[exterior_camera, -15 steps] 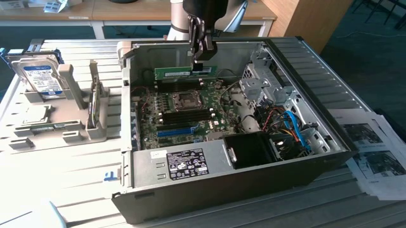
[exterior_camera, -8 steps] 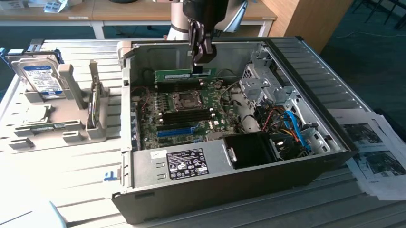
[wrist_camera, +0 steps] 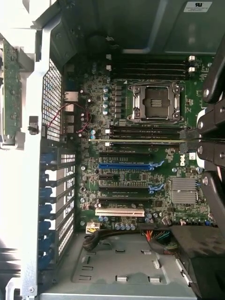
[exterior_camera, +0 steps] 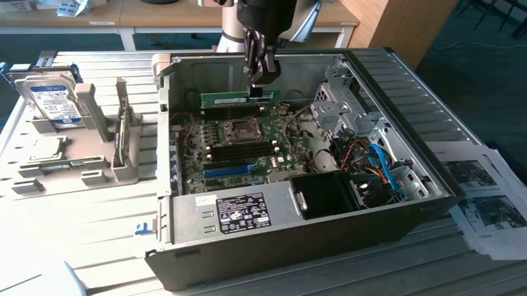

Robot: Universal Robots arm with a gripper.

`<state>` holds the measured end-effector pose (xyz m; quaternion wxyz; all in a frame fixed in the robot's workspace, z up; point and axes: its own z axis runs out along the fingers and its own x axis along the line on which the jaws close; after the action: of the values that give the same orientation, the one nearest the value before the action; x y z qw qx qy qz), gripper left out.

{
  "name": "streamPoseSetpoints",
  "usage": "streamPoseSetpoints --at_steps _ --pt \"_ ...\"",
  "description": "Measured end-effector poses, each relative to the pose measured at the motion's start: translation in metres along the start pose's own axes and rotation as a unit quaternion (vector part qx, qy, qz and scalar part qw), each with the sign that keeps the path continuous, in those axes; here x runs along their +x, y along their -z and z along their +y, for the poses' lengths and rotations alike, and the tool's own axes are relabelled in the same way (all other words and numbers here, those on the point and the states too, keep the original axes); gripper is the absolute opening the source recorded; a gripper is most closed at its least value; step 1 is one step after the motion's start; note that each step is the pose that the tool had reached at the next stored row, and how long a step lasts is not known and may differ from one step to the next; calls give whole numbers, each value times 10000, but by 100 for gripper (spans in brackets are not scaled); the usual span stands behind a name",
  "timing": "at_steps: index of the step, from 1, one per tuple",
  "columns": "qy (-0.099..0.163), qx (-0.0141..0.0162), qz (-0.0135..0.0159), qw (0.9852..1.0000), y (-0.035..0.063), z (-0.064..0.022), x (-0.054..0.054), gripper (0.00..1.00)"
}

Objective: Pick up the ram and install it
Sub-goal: 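Pick up the ram and move it above insertion slot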

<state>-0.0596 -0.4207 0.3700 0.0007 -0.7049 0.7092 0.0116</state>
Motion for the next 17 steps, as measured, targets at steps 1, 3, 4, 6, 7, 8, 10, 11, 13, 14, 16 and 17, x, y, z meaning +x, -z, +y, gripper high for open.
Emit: streamPoseSetpoints --at_steps 1,3,4,6,7,8,10,11,13,14,16,17 --pt "0 0 -1 10000 0 0 0 12" --pt "0 0 -1 10000 -1 0 0 12" --pt "0 0 -1 10000 -1 -3 0 12" --pt "0 0 -1 10000 -2 -24 0 12" --pt "-1 0 -1 10000 -1 -37 0 12" --pt "0 0 -1 10000 -1 -47 0 12" --pt "0 0 -1 10000 -1 -67 0 12" --pt "0 0 -1 10000 -1 -78 -1 12" --pt "0 0 -1 10000 -1 -105 0 12" --pt "0 0 -1 10000 -1 -109 0 12" --pt "-1 0 -1 10000 -1 -109 0 12" --pt "0 0 -1 10000 -1 -109 -1 12"
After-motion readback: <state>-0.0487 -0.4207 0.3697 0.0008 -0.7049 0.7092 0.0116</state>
